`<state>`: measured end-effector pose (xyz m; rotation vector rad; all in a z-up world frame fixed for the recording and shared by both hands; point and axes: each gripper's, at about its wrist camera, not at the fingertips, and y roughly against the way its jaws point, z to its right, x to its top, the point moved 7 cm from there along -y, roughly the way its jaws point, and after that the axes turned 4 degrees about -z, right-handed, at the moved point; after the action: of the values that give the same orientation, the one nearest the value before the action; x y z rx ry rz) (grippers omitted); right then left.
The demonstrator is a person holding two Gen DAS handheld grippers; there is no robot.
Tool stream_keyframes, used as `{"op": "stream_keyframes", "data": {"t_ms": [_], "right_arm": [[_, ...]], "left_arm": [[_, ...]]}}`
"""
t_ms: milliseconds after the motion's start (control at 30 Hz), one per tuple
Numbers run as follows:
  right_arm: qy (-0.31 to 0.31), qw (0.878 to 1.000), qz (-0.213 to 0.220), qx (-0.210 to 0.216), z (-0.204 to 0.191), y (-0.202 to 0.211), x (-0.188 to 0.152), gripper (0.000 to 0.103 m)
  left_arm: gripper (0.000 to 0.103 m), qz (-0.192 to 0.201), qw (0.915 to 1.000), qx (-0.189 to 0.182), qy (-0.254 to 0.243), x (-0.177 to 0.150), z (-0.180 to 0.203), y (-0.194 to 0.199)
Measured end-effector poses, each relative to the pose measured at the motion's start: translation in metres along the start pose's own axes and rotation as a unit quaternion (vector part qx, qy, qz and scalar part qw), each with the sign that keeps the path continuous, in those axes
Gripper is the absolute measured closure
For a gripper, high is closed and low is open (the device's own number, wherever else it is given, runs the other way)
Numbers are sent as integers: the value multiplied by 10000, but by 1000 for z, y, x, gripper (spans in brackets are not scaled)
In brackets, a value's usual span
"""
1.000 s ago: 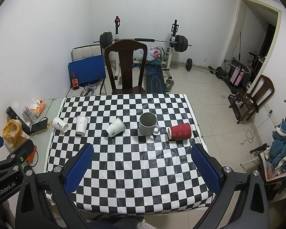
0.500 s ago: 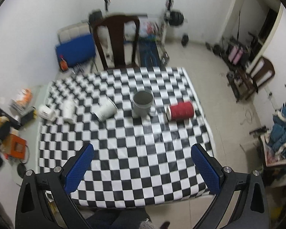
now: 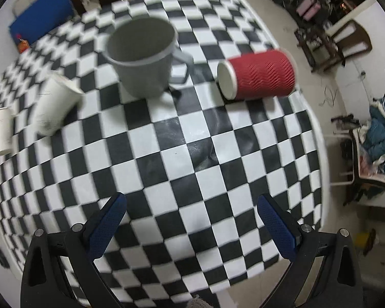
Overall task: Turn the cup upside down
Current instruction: 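Reach the right tool toward the upright white paper cup and grasp it, then lift the white paper cup with the right gripper above the table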
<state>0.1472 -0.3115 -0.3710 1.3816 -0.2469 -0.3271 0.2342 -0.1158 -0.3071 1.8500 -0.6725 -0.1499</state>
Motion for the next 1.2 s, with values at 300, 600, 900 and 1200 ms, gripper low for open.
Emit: {"op": "stream_keyframes", "data": {"t_ms": [300, 600, 900, 1200], "right_arm": [[-220, 9985, -488, 79, 6, -65, 32, 0], [-316, 9971, -686, 120, 10, -84, 43, 0], [-278, 9961, -814, 213, 18, -84, 33, 1], [-2, 9964, -768, 372, 24, -61, 2, 1]], "left_arm": [[13, -227, 9921, -382, -1176, 43, 66, -64], [36, -461, 9858, -706, -1451, 67, 85, -105], [42, -683, 9892, -1090, -699, 59, 58, -97], [42, -1288, 9719, -1805, 792, -12, 17, -56]]}}
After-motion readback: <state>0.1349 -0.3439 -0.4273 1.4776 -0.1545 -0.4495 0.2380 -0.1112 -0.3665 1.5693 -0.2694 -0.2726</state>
